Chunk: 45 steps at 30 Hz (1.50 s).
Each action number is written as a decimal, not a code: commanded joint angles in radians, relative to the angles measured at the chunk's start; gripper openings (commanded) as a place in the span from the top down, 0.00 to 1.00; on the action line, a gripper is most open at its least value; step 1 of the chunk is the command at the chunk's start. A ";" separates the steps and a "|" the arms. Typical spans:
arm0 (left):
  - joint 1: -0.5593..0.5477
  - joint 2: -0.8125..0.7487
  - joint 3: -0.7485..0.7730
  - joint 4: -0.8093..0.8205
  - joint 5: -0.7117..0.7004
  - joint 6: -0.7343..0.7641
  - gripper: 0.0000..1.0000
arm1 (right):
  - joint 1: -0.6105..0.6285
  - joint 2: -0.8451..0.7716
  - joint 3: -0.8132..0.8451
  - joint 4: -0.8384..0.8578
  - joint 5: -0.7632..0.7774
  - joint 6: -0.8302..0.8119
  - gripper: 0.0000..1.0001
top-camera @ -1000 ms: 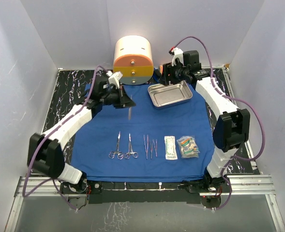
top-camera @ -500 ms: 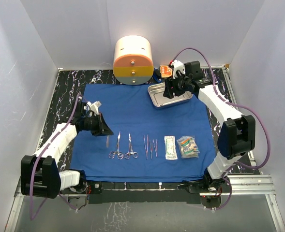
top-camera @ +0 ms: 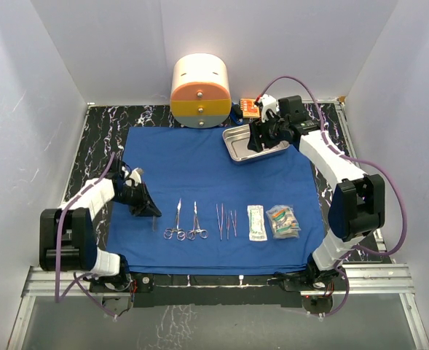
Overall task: Open and lay out the surgical kit
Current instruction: Pick up the medical item from the container, then place the medical item in the surgical kit.
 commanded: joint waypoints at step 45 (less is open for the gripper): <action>0.019 0.285 0.195 -0.147 -0.100 0.100 0.92 | -0.014 -0.034 -0.020 0.065 0.015 -0.019 0.45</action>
